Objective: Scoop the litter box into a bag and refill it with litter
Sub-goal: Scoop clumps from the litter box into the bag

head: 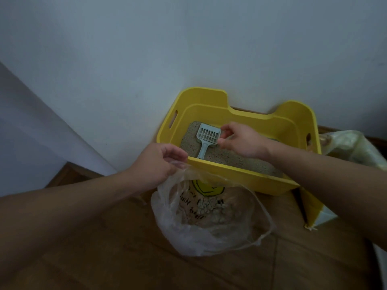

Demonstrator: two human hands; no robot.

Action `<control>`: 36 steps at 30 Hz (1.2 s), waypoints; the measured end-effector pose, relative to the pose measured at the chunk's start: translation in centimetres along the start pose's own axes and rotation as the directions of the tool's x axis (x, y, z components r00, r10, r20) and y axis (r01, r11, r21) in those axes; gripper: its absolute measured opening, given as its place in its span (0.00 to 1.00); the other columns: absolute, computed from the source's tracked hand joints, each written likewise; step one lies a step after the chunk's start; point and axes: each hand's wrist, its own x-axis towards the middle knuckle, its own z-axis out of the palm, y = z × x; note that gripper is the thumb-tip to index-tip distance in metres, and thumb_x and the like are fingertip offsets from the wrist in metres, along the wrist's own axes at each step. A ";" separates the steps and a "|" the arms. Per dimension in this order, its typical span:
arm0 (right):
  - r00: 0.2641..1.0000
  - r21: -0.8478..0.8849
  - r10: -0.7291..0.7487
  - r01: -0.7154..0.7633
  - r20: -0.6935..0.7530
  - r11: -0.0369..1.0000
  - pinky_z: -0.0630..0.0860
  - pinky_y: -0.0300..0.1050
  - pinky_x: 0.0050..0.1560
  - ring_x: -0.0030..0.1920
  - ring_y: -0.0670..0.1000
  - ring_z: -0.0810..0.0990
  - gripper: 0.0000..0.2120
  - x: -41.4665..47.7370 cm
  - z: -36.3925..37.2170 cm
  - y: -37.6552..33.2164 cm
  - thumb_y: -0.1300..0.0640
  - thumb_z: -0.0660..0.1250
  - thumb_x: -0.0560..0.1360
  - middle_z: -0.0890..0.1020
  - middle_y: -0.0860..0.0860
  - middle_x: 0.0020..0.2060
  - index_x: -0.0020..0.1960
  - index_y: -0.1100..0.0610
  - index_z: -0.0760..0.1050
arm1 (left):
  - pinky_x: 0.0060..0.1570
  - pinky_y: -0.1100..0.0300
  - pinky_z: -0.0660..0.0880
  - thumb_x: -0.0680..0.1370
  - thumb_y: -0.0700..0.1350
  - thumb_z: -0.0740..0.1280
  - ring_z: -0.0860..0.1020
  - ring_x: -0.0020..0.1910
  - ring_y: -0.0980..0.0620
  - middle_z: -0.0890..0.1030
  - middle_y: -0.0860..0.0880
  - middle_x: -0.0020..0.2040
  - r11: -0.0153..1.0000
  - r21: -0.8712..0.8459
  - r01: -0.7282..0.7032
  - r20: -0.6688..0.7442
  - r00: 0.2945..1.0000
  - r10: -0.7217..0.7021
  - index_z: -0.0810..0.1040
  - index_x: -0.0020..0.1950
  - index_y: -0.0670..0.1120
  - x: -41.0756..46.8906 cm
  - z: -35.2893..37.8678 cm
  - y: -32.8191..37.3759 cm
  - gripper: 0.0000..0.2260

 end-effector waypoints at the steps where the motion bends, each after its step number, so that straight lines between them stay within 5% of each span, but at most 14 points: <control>1: 1.000 -0.009 -0.004 0.004 -0.003 1.000 0.76 0.50 0.60 0.55 0.51 0.78 0.26 -0.2 -0.2 -0.1 0.49 0.67 0.78 0.77 0.48 0.55 0.72 0.59 0.66 | 0.44 0.65 0.80 0.70 0.22 0.67 0.85 0.42 0.57 0.85 0.51 0.43 1.000 0.012 -0.005 -0.005 1.000 0.005 0.82 0.46 0.48 -0.2 0.0 0.1 0.20; 17: 0.990 -0.046 -0.122 0.126 0.077 0.991 0.77 0.40 0.53 0.48 0.46 0.81 0.15 -7.9 0.5 -2.4 0.51 0.70 0.77 0.81 0.46 0.48 0.61 0.56 0.77 | 0.47 0.59 0.81 0.69 0.28 0.75 0.83 0.41 0.51 0.84 0.45 0.42 0.992 0.102 -0.079 -0.101 0.991 0.089 0.81 0.41 0.47 -3.2 -1.6 0.8 0.14; 29: 0.963 -0.322 0.122 -0.040 0.240 0.946 0.69 0.39 0.54 0.58 0.49 0.76 0.18 -10.6 4.7 3.6 0.48 0.68 0.77 0.76 0.47 0.54 0.65 0.50 0.74 | 0.38 0.72 0.77 0.70 0.27 0.73 0.79 0.32 0.65 0.82 0.48 0.39 0.983 0.149 -0.104 -0.133 0.983 0.124 0.81 0.45 0.40 -5.3 -2.4 1.2 0.10; 36: 0.944 -0.469 0.225 -0.089 0.243 0.879 0.69 0.43 0.64 0.65 0.54 0.71 0.18 -11.3 5.4 6.2 0.47 0.67 0.76 0.76 0.53 0.60 0.65 0.46 0.75 | 0.40 0.66 0.77 0.70 0.34 0.77 0.81 0.36 0.58 0.83 0.51 0.39 0.967 0.251 -0.044 -0.209 0.973 0.098 0.82 0.41 0.48 -5.3 -2.9 0.4 0.10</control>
